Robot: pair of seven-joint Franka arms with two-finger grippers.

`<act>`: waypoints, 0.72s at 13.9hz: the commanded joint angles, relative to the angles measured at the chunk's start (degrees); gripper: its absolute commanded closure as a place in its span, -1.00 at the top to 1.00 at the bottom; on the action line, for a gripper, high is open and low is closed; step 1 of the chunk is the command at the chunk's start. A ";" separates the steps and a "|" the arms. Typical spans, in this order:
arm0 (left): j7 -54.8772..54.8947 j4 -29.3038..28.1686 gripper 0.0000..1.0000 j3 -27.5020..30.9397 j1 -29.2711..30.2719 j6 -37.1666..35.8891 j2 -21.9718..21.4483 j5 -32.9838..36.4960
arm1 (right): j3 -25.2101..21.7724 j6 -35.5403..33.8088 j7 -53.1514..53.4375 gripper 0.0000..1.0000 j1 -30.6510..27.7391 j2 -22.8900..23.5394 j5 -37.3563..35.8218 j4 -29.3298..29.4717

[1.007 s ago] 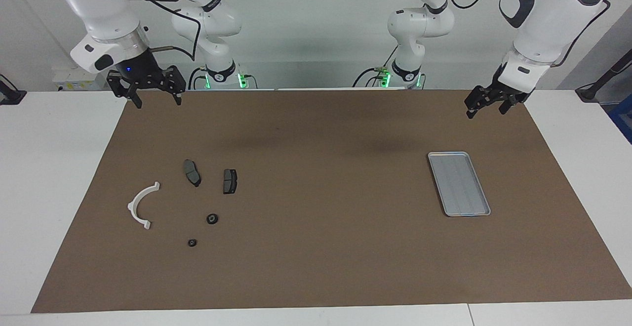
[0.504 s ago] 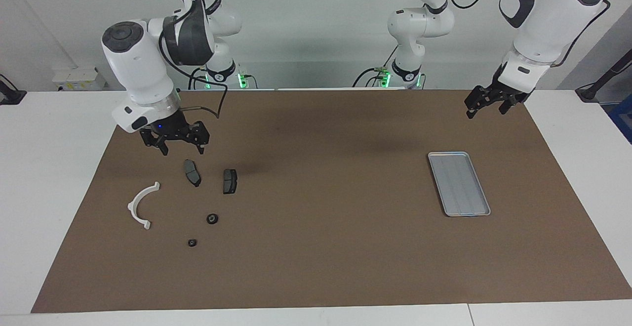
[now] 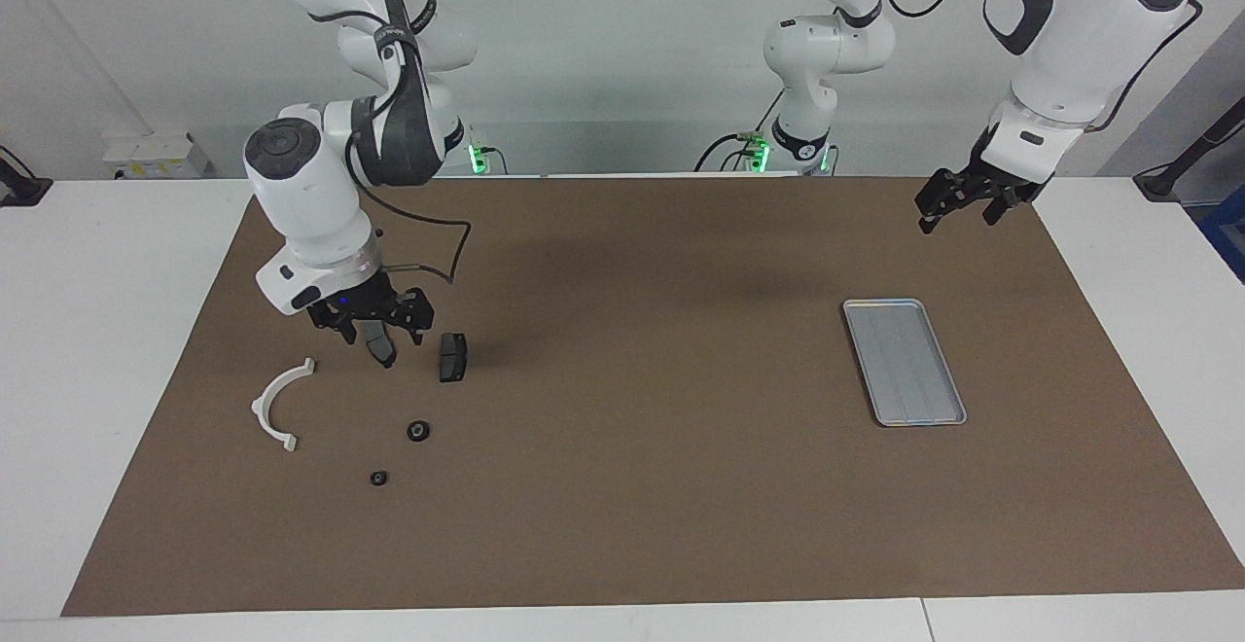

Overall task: Pick bearing gear from pile to tray
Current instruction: 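Reach the right gripper down to the small black bearing ring, then close the right gripper on the black bearing and lift it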

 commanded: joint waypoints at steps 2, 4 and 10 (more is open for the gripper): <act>0.36 -0.86 1.00 0.51 -0.41 -0.66 -1.39 -0.65 | 0.15 2.06 2.79 0.86 0.07 2.58 -1.40 0.52; 0.36 -0.86 1.00 0.51 -0.41 -0.66 -1.39 -0.65 | 0.15 3.72 3.22 0.84 0.16 4.16 -1.40 0.87; 0.36 -0.86 1.00 0.51 -0.41 -0.75 -1.39 -0.65 | 0.15 5.84 4.55 0.77 0.16 9.78 -2.27 4.64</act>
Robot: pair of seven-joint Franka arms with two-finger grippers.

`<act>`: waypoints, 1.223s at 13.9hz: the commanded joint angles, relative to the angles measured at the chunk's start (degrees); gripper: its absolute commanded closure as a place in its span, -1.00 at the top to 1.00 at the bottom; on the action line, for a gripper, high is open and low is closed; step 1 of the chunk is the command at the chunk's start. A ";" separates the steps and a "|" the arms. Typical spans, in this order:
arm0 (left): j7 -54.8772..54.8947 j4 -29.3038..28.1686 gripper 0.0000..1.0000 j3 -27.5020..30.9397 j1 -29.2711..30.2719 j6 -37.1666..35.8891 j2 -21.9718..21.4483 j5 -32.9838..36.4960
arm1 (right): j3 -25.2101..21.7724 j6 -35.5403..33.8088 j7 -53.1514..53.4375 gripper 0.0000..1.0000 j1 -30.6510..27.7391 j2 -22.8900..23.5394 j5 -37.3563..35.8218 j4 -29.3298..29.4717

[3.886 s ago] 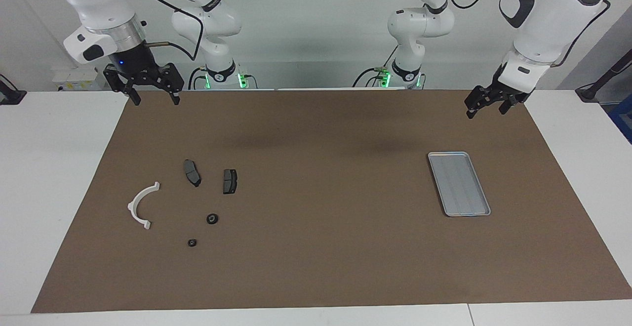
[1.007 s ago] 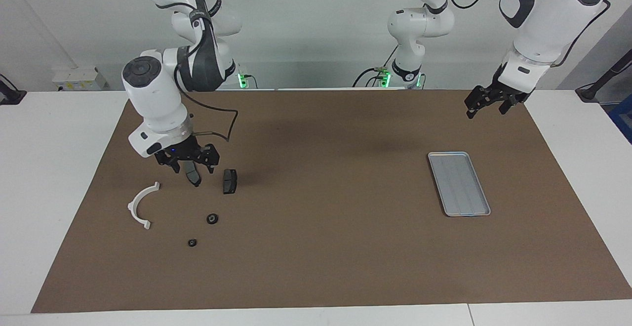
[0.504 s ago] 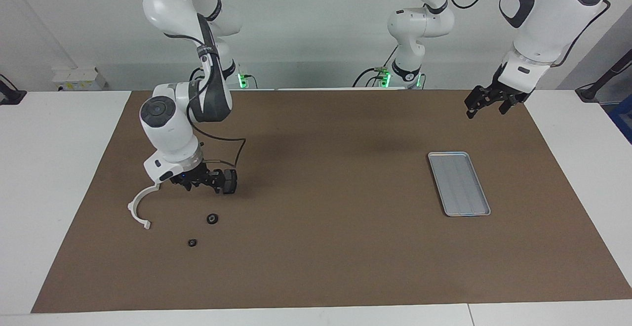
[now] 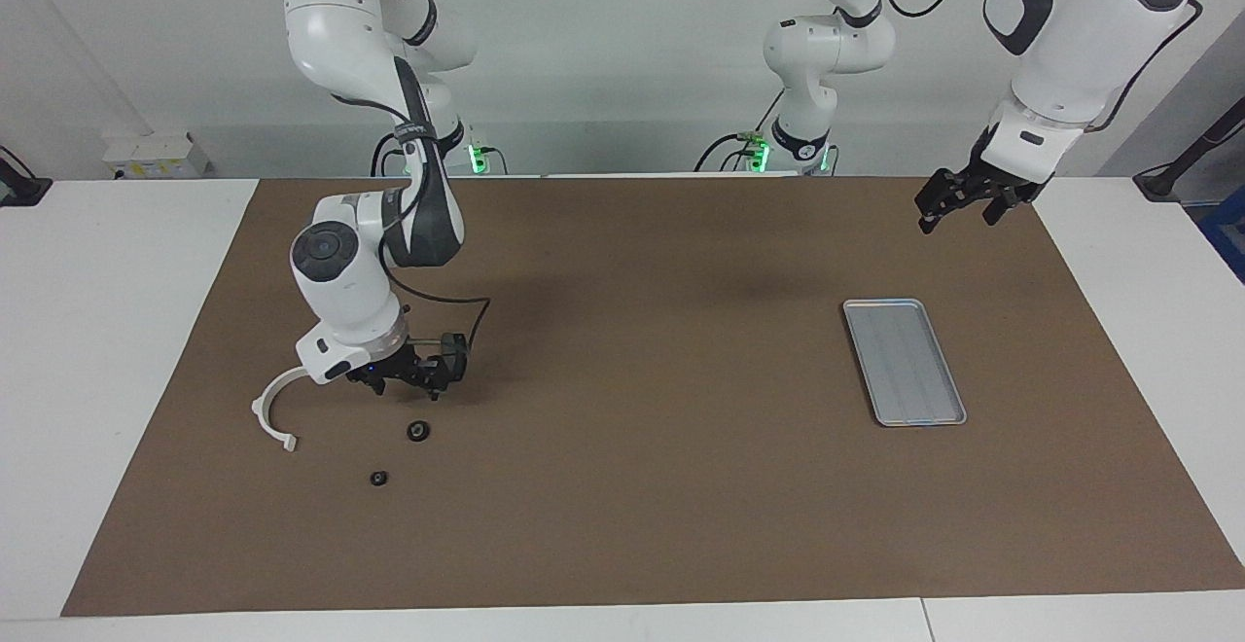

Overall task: Pick bearing gear from pile to tray
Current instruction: 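Close the right gripper on the black bearing and lift it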

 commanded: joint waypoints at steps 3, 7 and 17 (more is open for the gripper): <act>0.45 -0.86 1.00 0.51 -0.41 -0.66 -1.39 -0.65 | 0.15 0.63 2.53 0.75 0.21 5.53 -3.34 5.65; 0.36 -0.86 1.00 0.51 -0.41 -0.66 -1.39 -0.65 | 0.15 0.54 3.85 0.74 1.00 6.77 -3.88 7.15; 0.36 -0.86 1.00 0.51 -0.41 -0.66 -1.39 -0.65 | 0.15 2.56 3.76 0.53 0.74 9.05 -4.84 9.26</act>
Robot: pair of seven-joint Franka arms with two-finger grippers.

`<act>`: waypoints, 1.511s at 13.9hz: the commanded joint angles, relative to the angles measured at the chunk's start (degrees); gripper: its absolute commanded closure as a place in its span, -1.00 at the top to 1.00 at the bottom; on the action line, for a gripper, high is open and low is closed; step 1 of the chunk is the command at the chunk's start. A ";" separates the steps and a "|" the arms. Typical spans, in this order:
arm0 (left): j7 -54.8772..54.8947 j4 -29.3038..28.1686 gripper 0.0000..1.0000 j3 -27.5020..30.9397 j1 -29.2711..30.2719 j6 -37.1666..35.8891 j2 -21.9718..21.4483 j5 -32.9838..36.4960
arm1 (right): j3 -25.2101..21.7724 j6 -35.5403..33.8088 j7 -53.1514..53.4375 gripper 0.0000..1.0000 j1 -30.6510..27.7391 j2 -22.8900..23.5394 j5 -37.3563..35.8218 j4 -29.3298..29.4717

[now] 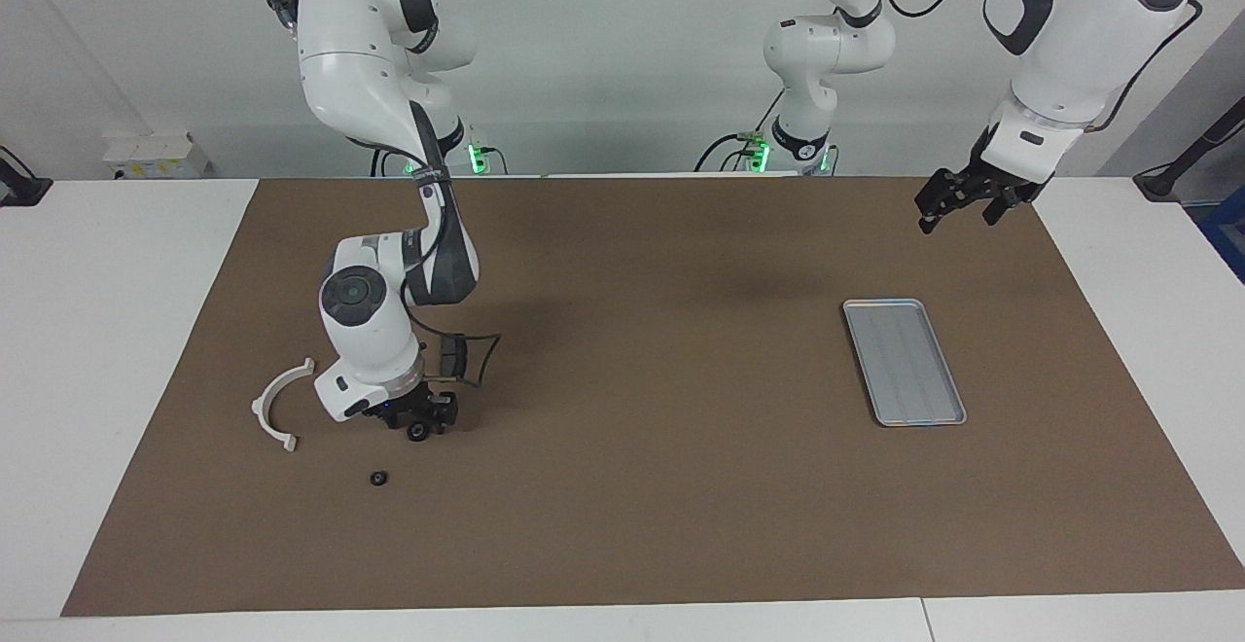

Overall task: Pick bearing gear from pile to tray
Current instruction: 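Close the right gripper on the black bearing and lift it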

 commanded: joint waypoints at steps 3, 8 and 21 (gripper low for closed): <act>0.36 -0.86 1.00 0.51 -0.41 -0.66 -1.39 -0.65 | 0.21 0.85 1.57 0.46 -0.67 1.50 -1.70 2.29; 0.36 -0.86 1.00 0.51 -0.41 -0.66 -1.39 -0.65 | 0.21 0.85 1.57 0.39 -0.94 1.59 -1.53 2.29; 0.36 -0.86 1.00 0.51 -0.41 -0.66 -1.39 -0.65 | 0.21 1.12 4.47 -0.04 -0.15 1.77 -0.74 1.59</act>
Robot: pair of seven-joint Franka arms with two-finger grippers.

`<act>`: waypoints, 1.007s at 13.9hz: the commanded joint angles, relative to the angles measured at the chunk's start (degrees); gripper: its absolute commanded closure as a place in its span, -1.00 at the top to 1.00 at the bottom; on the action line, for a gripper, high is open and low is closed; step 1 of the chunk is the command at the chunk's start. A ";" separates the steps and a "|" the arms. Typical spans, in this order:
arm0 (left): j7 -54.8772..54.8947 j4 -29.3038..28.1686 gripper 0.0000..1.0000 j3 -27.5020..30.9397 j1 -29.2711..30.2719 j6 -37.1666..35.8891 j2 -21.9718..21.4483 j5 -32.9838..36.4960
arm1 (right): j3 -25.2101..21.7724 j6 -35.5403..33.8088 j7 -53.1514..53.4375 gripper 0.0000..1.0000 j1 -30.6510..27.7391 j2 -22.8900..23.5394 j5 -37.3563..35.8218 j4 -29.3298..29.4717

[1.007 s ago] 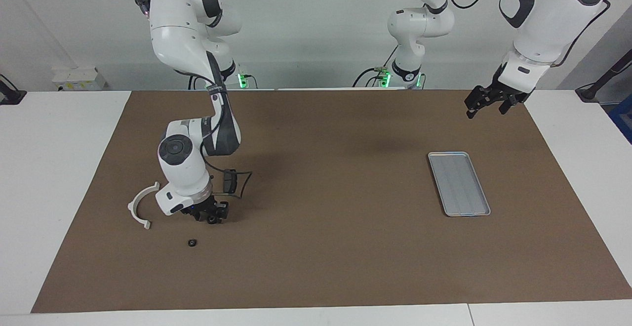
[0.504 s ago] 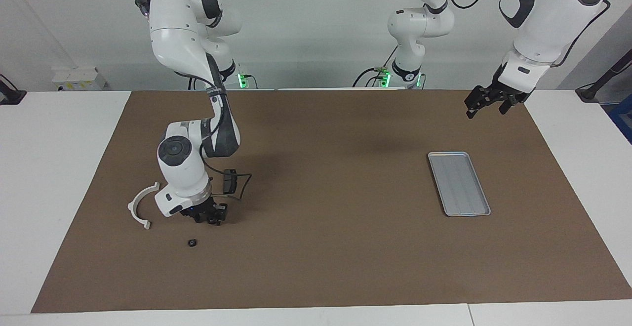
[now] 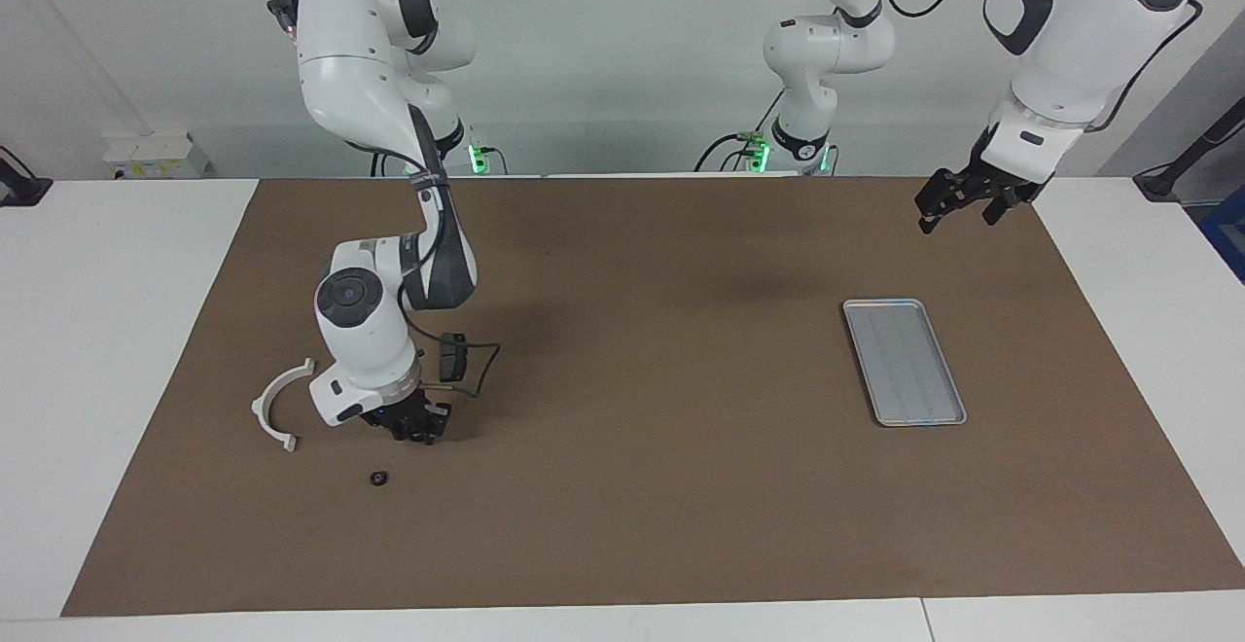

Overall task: Pick bearing gear from pile to tray
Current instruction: 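Close the right gripper on the black bearing and lift it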

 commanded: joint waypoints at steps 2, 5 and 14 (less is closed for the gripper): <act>0.36 -0.86 1.00 0.51 -0.41 -0.66 -1.39 -0.65 | 0.33 0.00 1.76 -0.06 -0.18 0.77 -0.75 -0.03; 0.36 -0.86 1.00 0.51 -0.41 -0.66 -1.39 -0.65 | 0.33 0.00 1.76 -0.57 -0.18 0.77 -0.75 -0.20; 0.36 -0.86 1.00 0.51 -0.41 -0.66 -1.39 -0.65 | 0.41 -8.75 1.41 -1.00 -0.18 0.69 -1.46 6.27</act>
